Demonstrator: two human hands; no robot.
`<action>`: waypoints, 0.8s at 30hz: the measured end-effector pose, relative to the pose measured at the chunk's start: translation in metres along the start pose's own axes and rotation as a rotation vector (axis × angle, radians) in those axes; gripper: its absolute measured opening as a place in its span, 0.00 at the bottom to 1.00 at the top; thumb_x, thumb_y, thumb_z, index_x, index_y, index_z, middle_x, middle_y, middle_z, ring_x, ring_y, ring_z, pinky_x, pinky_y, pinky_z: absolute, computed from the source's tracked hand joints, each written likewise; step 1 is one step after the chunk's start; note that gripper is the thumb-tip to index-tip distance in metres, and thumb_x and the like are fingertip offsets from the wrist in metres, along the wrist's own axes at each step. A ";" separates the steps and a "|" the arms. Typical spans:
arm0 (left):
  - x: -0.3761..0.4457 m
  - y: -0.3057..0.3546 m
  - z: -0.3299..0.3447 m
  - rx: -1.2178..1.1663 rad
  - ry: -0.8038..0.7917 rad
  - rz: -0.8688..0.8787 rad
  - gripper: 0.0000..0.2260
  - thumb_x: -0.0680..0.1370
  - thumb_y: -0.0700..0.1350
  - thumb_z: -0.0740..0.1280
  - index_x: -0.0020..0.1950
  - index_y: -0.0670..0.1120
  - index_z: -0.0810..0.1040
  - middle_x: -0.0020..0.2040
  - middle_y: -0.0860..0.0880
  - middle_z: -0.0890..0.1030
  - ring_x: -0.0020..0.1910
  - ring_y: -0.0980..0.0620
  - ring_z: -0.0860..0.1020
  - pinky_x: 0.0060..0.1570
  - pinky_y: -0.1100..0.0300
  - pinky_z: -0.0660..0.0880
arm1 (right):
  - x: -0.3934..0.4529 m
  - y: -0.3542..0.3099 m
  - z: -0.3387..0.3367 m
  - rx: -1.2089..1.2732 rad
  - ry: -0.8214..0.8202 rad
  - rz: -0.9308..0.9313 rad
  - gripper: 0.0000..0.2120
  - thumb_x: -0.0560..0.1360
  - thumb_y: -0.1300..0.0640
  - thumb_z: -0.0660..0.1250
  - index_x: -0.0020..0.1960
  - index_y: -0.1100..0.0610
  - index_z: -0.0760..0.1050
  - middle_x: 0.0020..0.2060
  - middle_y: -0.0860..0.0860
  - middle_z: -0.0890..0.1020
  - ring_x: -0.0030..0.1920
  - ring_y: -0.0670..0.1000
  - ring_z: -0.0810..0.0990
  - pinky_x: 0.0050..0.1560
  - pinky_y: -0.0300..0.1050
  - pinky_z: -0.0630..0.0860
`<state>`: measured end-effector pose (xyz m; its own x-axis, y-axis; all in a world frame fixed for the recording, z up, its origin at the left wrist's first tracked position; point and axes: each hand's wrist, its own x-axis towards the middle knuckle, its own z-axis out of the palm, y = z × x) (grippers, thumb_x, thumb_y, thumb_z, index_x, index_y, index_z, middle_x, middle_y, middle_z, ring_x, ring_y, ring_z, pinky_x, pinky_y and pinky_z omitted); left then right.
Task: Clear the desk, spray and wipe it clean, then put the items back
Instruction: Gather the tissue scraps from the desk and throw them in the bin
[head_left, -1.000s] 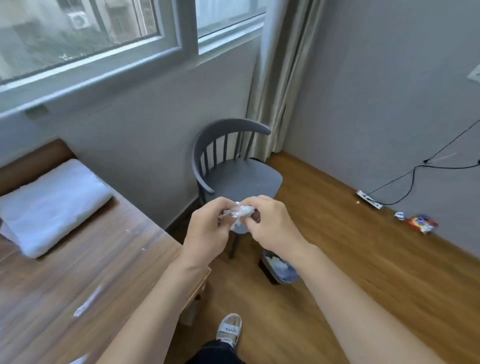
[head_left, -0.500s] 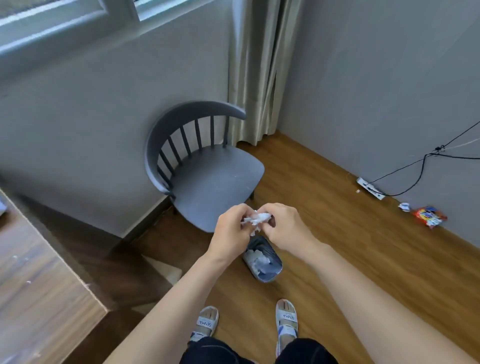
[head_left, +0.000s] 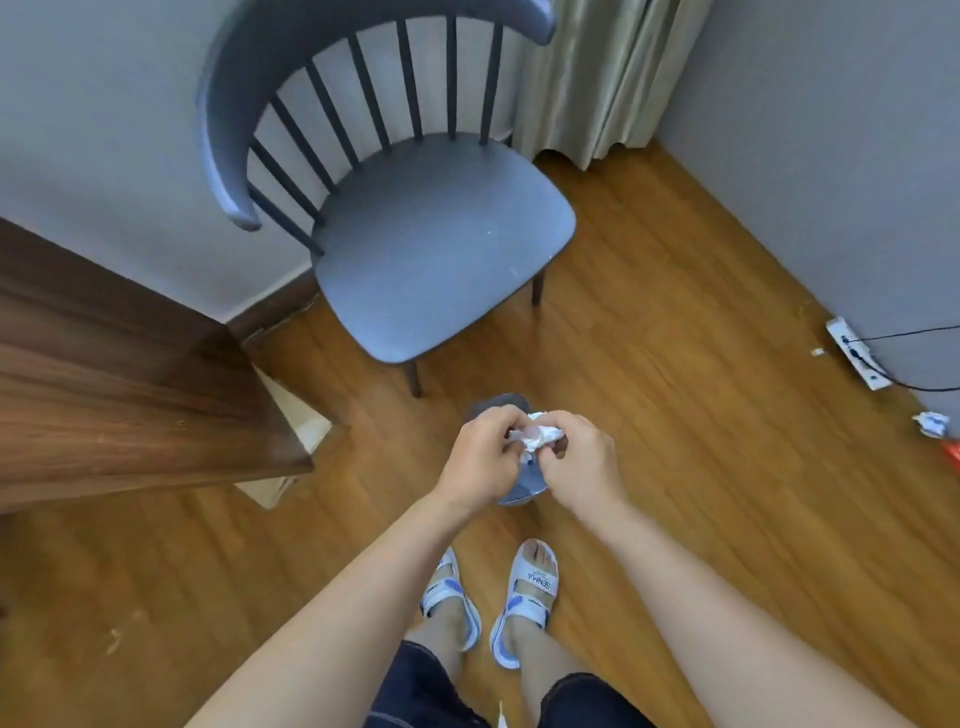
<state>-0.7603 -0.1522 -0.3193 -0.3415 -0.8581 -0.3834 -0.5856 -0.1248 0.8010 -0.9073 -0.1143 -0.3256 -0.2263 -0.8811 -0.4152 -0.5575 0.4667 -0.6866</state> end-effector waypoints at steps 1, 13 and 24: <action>0.009 -0.015 0.012 -0.009 -0.006 -0.028 0.10 0.77 0.31 0.66 0.51 0.43 0.82 0.51 0.47 0.84 0.51 0.49 0.80 0.52 0.58 0.76 | 0.010 0.015 0.012 0.011 -0.005 0.021 0.15 0.72 0.67 0.69 0.54 0.52 0.82 0.48 0.50 0.82 0.45 0.50 0.81 0.46 0.35 0.72; 0.111 -0.204 0.122 -0.105 -0.010 -0.306 0.18 0.78 0.31 0.62 0.58 0.53 0.77 0.60 0.53 0.80 0.53 0.53 0.78 0.49 0.67 0.73 | 0.118 0.175 0.170 0.016 -0.112 0.264 0.22 0.75 0.67 0.70 0.68 0.55 0.77 0.58 0.52 0.81 0.55 0.53 0.82 0.54 0.40 0.75; 0.079 -0.203 0.096 0.016 -0.046 -0.330 0.17 0.83 0.37 0.62 0.71 0.49 0.76 0.71 0.51 0.78 0.70 0.50 0.76 0.66 0.57 0.73 | 0.098 0.150 0.165 -0.111 -0.169 0.274 0.19 0.78 0.62 0.69 0.68 0.55 0.76 0.65 0.53 0.77 0.66 0.54 0.76 0.69 0.47 0.72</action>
<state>-0.7388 -0.1465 -0.5566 -0.1637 -0.7496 -0.6414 -0.6818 -0.3840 0.6227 -0.8812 -0.1179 -0.5677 -0.2493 -0.6950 -0.6744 -0.5798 0.6649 -0.4710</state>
